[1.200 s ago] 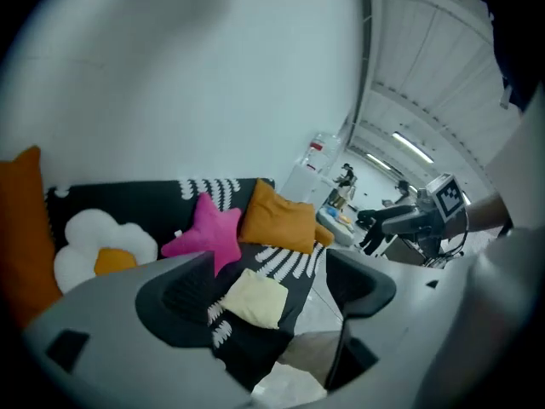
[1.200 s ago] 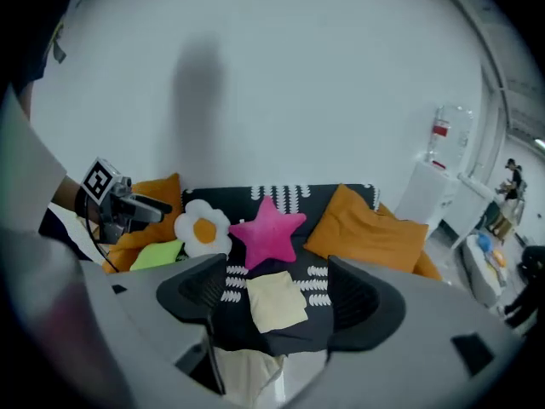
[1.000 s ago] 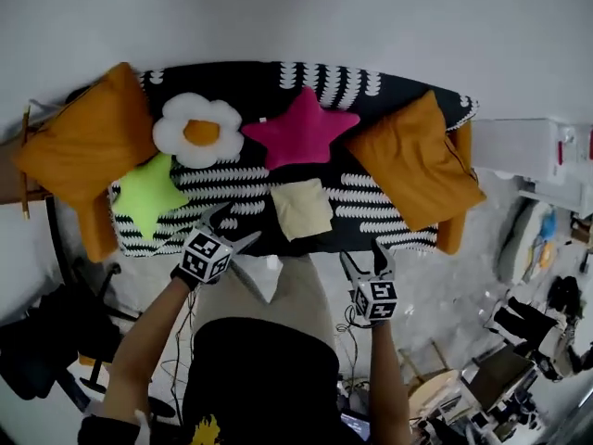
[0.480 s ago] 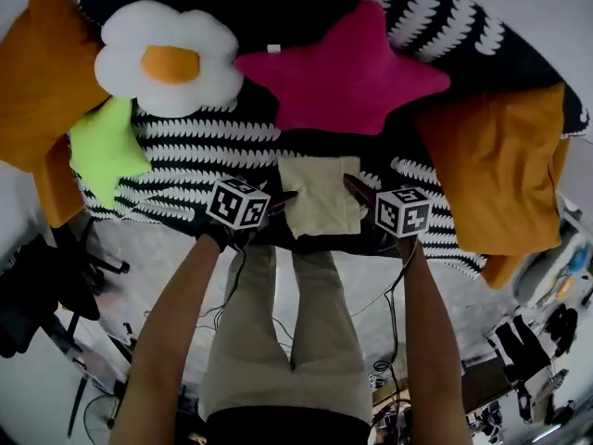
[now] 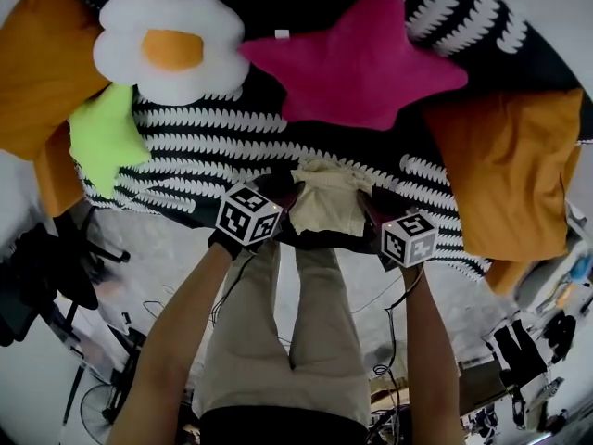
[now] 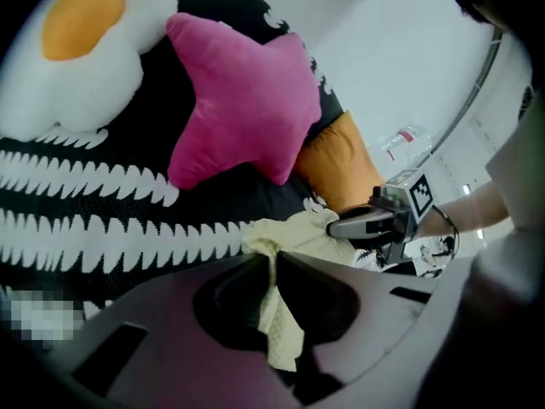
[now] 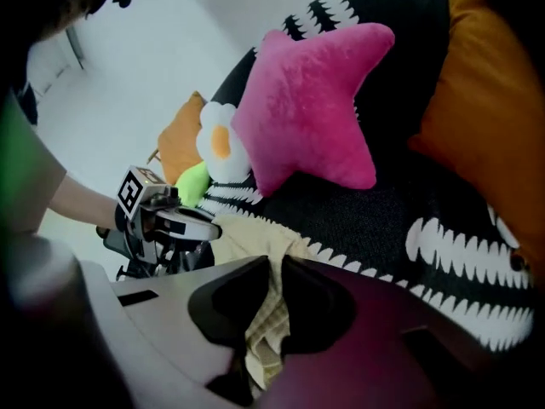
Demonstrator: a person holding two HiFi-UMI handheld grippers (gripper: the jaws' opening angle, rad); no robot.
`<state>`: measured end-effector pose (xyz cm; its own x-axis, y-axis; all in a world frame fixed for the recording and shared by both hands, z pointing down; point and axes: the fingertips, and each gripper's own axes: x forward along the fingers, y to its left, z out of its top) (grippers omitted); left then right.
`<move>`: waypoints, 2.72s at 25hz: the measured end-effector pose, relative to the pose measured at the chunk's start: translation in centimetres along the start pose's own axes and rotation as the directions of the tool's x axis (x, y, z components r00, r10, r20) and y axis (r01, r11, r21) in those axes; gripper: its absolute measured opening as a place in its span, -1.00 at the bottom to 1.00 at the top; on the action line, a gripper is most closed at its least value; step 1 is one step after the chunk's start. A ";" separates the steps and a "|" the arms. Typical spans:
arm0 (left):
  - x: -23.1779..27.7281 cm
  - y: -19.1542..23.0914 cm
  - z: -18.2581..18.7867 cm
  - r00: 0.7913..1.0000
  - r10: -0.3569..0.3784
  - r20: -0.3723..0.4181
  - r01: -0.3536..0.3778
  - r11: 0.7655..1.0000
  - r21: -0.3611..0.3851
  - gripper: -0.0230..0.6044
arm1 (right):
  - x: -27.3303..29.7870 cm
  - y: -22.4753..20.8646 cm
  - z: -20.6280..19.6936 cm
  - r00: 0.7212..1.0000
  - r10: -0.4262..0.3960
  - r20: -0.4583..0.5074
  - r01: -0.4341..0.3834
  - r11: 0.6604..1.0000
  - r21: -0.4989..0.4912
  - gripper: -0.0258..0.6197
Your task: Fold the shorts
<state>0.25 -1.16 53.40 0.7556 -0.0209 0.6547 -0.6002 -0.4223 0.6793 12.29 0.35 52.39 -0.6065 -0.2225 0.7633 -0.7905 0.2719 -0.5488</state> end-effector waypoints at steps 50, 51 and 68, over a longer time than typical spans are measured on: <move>-6.6 -12.1 5.5 0.983 -0.089 0.159 -0.102 0.455 0.885 -0.75 | -4.8 6.6 4.4 0.888 -0.224 -0.402 -0.305 0.368 -0.878 -0.71; -7.1 -12.6 6.4 0.979 -0.094 0.183 -0.124 0.440 0.889 -0.75 | -5.5 6.7 5.6 0.910 -0.265 -0.318 -0.224 0.331 -0.917 -0.71; -3.1 -5.6 -7.2 0.962 -0.145 -0.233 0.264 0.720 0.641 -0.75 | 2.0 7.4 -7.5 0.813 -0.229 -0.535 -0.384 0.480 -0.789 -0.61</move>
<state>-0.58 7.77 49.94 0.7529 0.2523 0.6079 -0.0643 -0.8910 0.4495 5.89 8.99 52.41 -0.2666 0.2576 0.9288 -0.0794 0.9545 -0.2875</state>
